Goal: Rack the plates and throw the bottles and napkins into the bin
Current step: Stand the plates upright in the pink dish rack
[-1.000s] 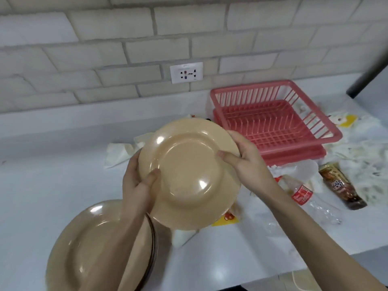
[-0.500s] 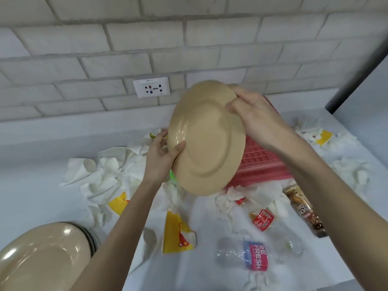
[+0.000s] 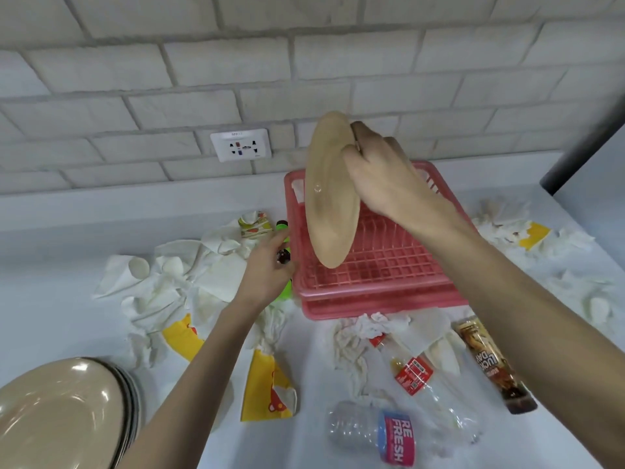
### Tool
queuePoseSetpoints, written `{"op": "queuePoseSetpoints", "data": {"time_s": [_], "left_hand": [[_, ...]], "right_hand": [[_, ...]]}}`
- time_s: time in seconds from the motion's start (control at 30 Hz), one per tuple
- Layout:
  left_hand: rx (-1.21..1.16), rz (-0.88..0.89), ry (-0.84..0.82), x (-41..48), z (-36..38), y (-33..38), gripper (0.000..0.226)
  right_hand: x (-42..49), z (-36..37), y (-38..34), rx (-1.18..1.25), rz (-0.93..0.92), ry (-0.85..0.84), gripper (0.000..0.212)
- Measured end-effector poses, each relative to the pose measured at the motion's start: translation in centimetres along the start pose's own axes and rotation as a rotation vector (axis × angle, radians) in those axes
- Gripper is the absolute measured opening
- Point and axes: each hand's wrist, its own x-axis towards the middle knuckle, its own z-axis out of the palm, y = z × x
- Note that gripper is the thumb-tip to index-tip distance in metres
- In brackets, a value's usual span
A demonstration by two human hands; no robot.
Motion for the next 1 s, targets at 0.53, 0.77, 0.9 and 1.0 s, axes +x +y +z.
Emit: {"op": "queuePoseSetpoints", "data": {"time_s": [0.53, 0.77, 0.9, 1.0], "left_hand": [[0.015, 0.020, -0.042, -0.7, 0.2, -0.7, 0.052], [-0.028, 0.038, -0.160, -1.7, 0.6, -1.8, 0.060], [-0.072, 0.052, -0.155, -2.7, 1.1, -0.3, 0.056], [-0.026, 0.053, -0.074, -3.3, 1.9, 0.1, 0.046]], "right_hand": [[-1.9, 9.5, 0.5, -0.179, 0.004, -0.059, 0.056], [-3.7, 11.3, 0.7, -0.173, 0.031, -0.052, 0.071], [-4.5, 11.7, 0.9, -0.135, 0.056, -0.088, 0.078], [-5.0, 12.1, 1.0, -0.085, 0.076, -0.142, 0.083]]}}
